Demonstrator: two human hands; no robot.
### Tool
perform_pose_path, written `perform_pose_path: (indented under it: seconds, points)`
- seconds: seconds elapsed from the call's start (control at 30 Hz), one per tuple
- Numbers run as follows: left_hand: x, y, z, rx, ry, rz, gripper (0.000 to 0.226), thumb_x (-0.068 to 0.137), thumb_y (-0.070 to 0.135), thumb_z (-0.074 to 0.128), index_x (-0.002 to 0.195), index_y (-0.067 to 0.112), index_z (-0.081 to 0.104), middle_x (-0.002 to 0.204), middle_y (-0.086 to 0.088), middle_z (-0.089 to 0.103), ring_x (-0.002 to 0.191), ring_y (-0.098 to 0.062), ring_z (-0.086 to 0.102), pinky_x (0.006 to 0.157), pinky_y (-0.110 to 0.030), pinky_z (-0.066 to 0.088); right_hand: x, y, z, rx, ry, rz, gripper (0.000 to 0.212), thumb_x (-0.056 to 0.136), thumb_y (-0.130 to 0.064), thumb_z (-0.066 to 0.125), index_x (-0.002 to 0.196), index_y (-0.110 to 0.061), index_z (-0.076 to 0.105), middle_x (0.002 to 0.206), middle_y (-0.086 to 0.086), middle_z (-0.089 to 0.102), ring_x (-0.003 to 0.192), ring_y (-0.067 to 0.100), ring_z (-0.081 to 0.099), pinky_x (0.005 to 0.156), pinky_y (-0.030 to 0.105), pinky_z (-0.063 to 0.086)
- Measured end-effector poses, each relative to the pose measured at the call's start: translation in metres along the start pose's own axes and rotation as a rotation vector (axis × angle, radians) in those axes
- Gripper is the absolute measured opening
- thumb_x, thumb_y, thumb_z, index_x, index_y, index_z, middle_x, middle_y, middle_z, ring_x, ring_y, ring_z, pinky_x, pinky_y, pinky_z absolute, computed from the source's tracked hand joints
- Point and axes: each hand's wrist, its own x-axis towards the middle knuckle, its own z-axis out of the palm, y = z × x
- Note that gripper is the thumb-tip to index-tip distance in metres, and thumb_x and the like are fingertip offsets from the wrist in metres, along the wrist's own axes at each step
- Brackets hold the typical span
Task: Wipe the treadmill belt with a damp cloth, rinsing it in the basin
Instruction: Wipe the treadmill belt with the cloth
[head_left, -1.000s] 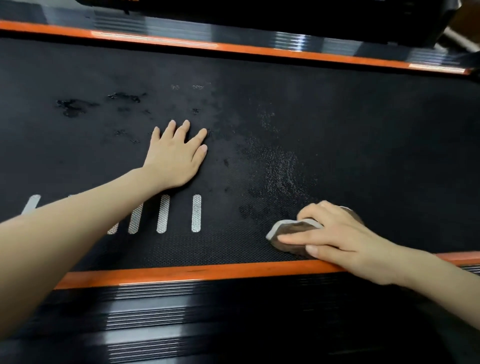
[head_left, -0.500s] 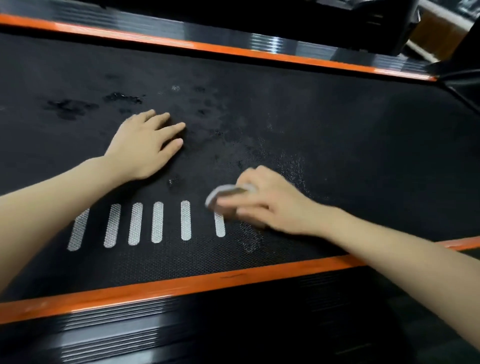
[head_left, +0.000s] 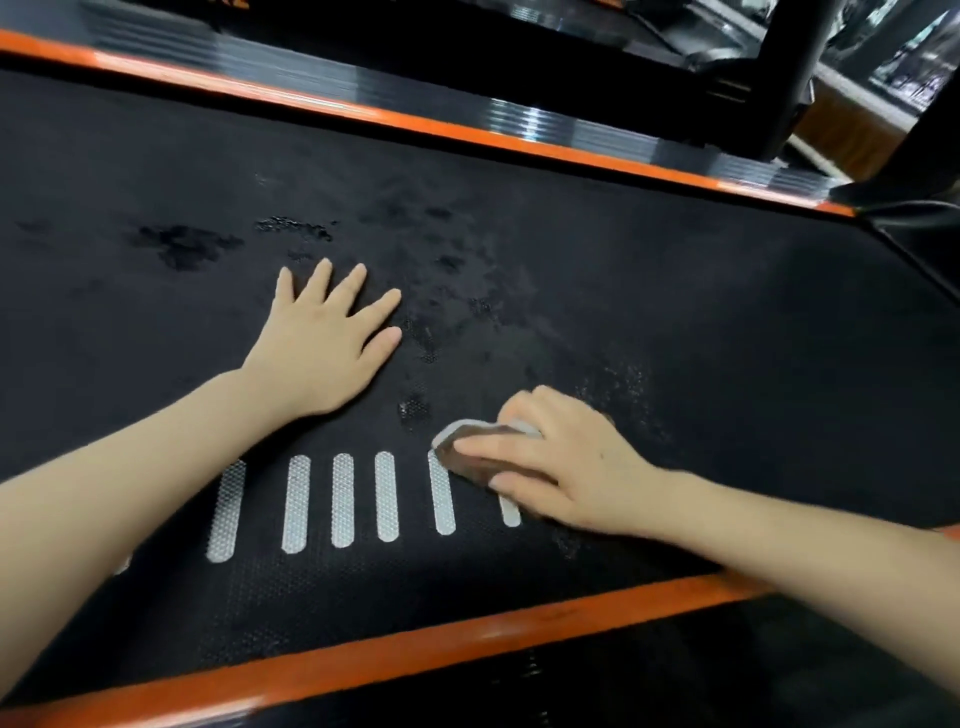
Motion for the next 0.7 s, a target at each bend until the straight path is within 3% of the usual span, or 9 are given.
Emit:
perform_pose_path:
  seconds: [0.07, 0.13, 0.23, 0.3, 0.4, 0.53, 0.6, 0.7]
  points:
    - [-0.001, 0.002, 0.001, 0.0, 0.001, -0.006, 0.061, 0.094, 0.053, 0.0, 0.15, 0.032, 0.011, 0.159, -0.009, 0.008, 0.144, -0.035, 0.004, 0.114, -0.054, 0.003, 0.033, 0.032, 0.006, -0.08, 0.045, 0.084, 0.037, 0.094, -0.044, 0.039, 0.123, -0.028, 0.058, 0.09, 0.01, 0.054, 0.077, 0.028, 0.049, 0.072, 0.038, 0.042]
    - [-0.003, 0.003, 0.003, -0.009, -0.004, -0.006, 0.063, 0.092, 0.054, -0.001, 0.151, 0.032, 0.01, 0.159, -0.009, 0.007, 0.144, -0.036, 0.002, 0.114, -0.054, 0.002, 0.067, 0.061, 0.013, -0.13, 0.131, 0.315, 0.04, 0.092, -0.045, 0.037, 0.122, -0.03, 0.06, 0.09, 0.011, 0.053, 0.08, 0.032, 0.051, 0.072, 0.044, 0.046]
    - [-0.004, 0.002, 0.003, -0.032, 0.037, 0.008, 0.081, 0.08, 0.057, -0.015, 0.15, 0.03, 0.017, 0.158, -0.011, 0.013, 0.144, -0.038, 0.007, 0.113, -0.056, 0.004, 0.09, 0.066, 0.018, -0.194, 0.17, 0.605, 0.037, 0.095, -0.043, 0.04, 0.124, -0.029, 0.059, 0.099, 0.009, 0.052, 0.087, 0.03, 0.05, 0.073, 0.042, 0.047]
    - [-0.004, 0.003, 0.004, -0.033, 0.05, 0.008, 0.084, 0.077, 0.056, -0.016, 0.15, 0.03, 0.018, 0.157, -0.011, 0.014, 0.143, -0.038, 0.008, 0.113, -0.056, 0.004, 0.078, 0.036, 0.019, -0.225, 0.169, 0.617, 0.038, 0.095, -0.042, 0.039, 0.123, -0.025, 0.057, 0.097, 0.009, 0.051, 0.084, 0.03, 0.049, 0.069, 0.04, 0.046]
    - [-0.003, 0.004, 0.006, -0.044, 0.082, 0.012, 0.082, 0.079, 0.055, -0.014, 0.149, 0.029, 0.021, 0.157, -0.013, 0.017, 0.143, -0.04, 0.01, 0.112, -0.057, 0.004, 0.041, -0.018, 0.015, -0.113, 0.152, 0.454, 0.044, 0.092, -0.043, 0.036, 0.121, -0.019, 0.059, 0.09, 0.007, 0.052, 0.075, 0.025, 0.048, 0.061, 0.038, 0.044]
    - [-0.003, 0.003, 0.008, -0.069, 0.122, 0.017, 0.078, 0.084, 0.054, -0.006, 0.147, 0.026, 0.029, 0.154, -0.015, 0.024, 0.141, -0.042, 0.015, 0.111, -0.059, 0.007, 0.038, -0.005, 0.014, -0.1, 0.143, 0.318, 0.041, 0.092, -0.04, 0.04, 0.118, -0.018, 0.063, 0.089, 0.005, 0.056, 0.074, 0.025, 0.051, 0.061, 0.036, 0.047]
    - [-0.003, 0.003, 0.008, -0.079, 0.127, 0.016, 0.078, 0.084, 0.054, -0.007, 0.147, 0.027, 0.029, 0.154, -0.015, 0.024, 0.141, -0.042, 0.015, 0.111, -0.059, 0.007, 0.064, 0.028, 0.015, -0.171, 0.167, 0.376, 0.043, 0.092, -0.041, 0.036, 0.12, -0.021, 0.061, 0.089, 0.008, 0.054, 0.077, 0.028, 0.052, 0.064, 0.037, 0.048]
    - [-0.002, 0.003, 0.009, -0.082, 0.12, 0.014, 0.08, 0.082, 0.055, -0.011, 0.148, 0.028, 0.026, 0.155, -0.013, 0.022, 0.142, -0.04, 0.013, 0.112, -0.058, 0.006, 0.104, 0.09, 0.015, -0.224, 0.171, 0.605, 0.035, 0.097, -0.037, 0.037, 0.126, -0.031, 0.056, 0.094, 0.007, 0.05, 0.089, 0.03, 0.052, 0.069, 0.037, 0.045]
